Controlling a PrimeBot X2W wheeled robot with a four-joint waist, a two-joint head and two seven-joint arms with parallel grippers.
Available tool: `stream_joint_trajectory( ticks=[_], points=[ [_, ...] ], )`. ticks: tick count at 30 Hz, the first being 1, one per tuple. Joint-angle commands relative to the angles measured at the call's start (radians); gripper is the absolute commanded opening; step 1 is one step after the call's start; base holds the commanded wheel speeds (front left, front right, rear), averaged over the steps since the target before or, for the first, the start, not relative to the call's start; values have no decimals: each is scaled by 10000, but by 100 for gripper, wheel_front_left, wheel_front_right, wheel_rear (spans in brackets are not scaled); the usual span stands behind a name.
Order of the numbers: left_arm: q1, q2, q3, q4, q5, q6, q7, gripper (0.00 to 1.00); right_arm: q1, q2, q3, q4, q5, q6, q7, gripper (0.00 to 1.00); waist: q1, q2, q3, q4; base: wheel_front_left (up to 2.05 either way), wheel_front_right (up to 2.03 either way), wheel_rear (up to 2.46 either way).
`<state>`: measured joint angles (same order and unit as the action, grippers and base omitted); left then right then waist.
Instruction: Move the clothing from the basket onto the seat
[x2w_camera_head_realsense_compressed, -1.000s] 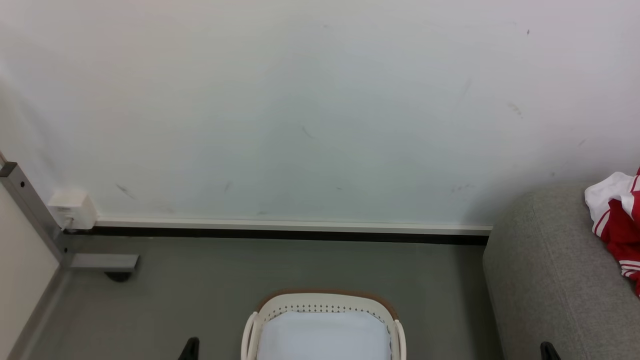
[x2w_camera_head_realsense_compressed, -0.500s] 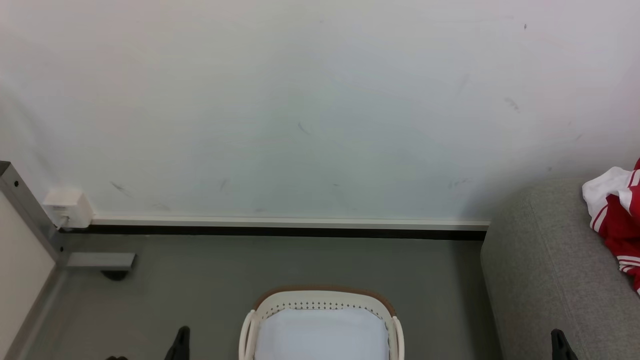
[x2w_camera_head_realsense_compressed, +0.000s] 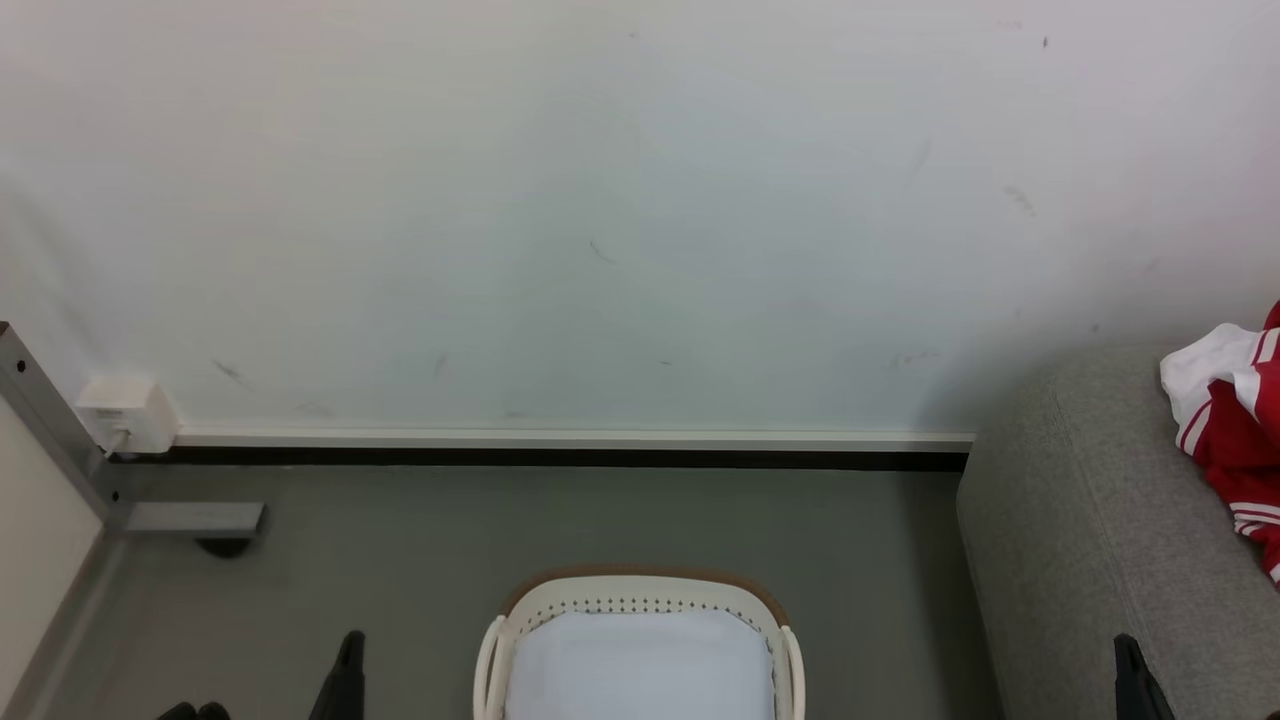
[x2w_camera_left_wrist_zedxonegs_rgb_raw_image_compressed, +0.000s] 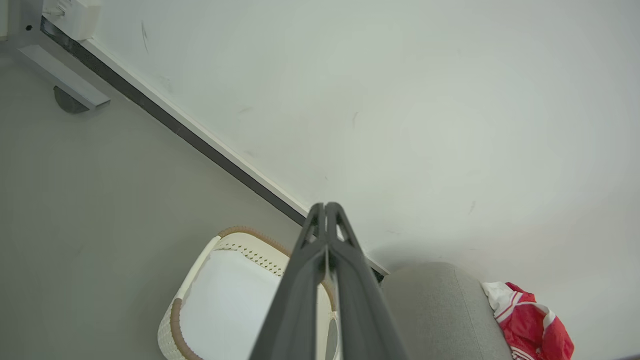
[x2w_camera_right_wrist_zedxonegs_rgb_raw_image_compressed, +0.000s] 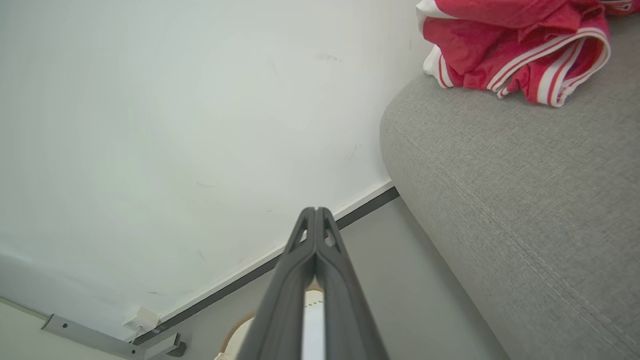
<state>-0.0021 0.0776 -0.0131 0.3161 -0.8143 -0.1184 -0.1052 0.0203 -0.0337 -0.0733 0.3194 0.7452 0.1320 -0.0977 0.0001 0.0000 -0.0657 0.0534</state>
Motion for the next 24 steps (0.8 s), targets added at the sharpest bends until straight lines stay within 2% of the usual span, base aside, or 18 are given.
stream_joint_trajectory(
  ticks=[1, 24],
  points=[
    [-284, 9, 87, -162, -396, -45, 105, 0, -305, -113, -57, -189, 403, -7, 77, 0, -1, 0, 13, -10, 0, 0, 0],
    [-571, -84, 499, -354, -2915, -73, 804, 0, -666, -148, -180, -382, 3152, -12, 764, 0, -1, 0, 184, -143, 0, 0, 0]
  ],
)
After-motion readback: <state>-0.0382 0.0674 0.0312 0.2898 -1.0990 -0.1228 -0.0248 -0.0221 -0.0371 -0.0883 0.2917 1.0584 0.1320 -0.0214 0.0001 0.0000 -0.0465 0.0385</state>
